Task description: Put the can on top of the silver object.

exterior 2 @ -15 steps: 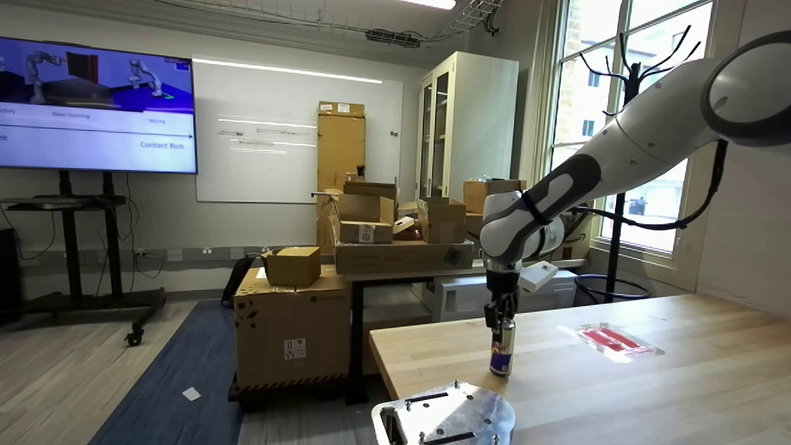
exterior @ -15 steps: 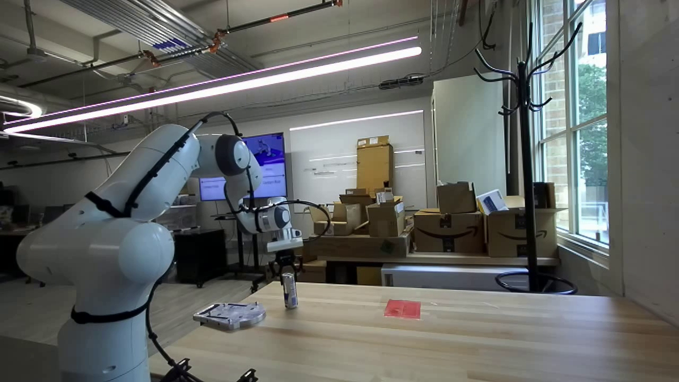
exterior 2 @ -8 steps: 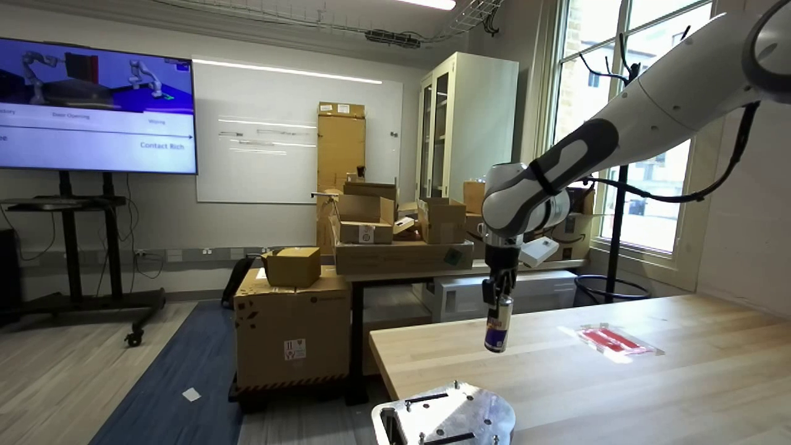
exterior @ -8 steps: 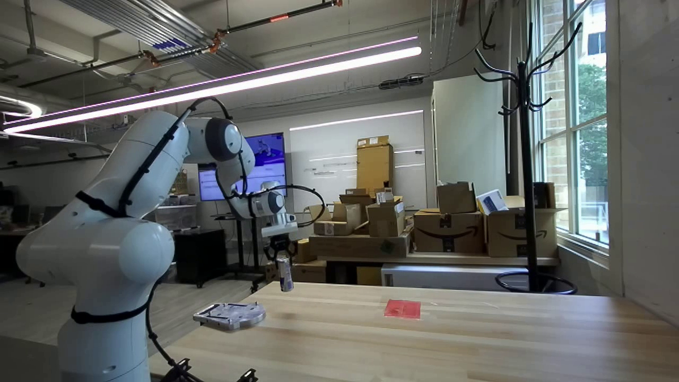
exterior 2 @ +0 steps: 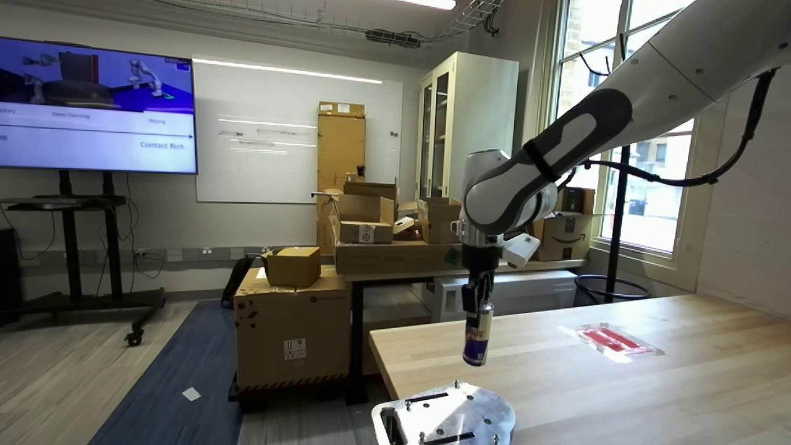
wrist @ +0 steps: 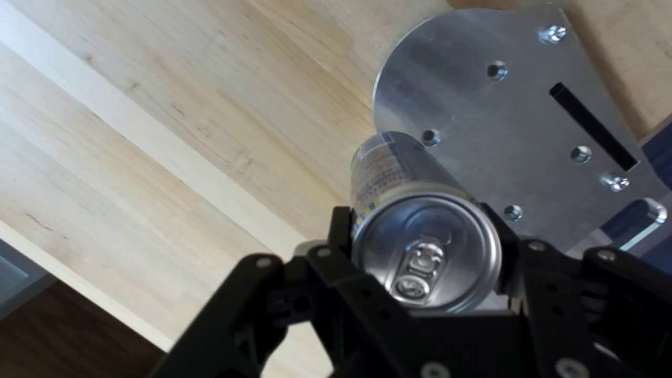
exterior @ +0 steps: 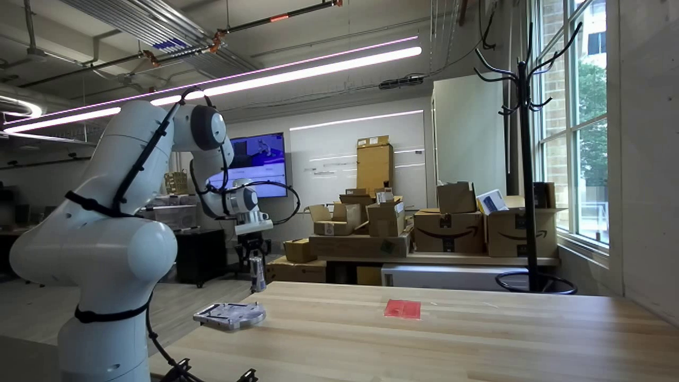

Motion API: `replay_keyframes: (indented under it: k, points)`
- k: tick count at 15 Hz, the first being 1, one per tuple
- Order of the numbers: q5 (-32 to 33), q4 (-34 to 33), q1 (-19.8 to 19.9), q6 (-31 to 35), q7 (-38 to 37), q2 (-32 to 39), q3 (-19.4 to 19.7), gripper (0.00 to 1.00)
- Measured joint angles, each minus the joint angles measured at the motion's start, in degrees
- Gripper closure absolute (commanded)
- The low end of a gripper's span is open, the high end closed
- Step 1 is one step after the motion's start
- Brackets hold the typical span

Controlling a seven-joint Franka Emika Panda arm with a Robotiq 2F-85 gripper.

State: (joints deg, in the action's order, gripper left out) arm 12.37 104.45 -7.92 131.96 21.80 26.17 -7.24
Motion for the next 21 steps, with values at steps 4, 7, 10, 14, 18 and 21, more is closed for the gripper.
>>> replay_keyframes:
  k: [4, 7, 10, 14, 18, 21]
  points:
    - [1.3, 2.6, -3.4, -0.1, 0.0, 0.1, -1.6, 0.67]
    - [1.6, 3.4, -5.2, -0.2, 0.0, 0.7, -2.4, 0.67]
    - [1.6, 3.4, -6.0, -0.2, 0.0, 1.8, -2.8, 0.67]
    - [1.6, 3.3, -6.1, -0.2, 0.0, 3.3, -3.0, 0.67]
    - [1.6, 3.0, -6.1, 0.3, 0.0, 4.1, -3.0, 0.16]
    - [1.6, 3.0, -6.1, 1.2, 0.0, 4.2, -3.0, 0.05]
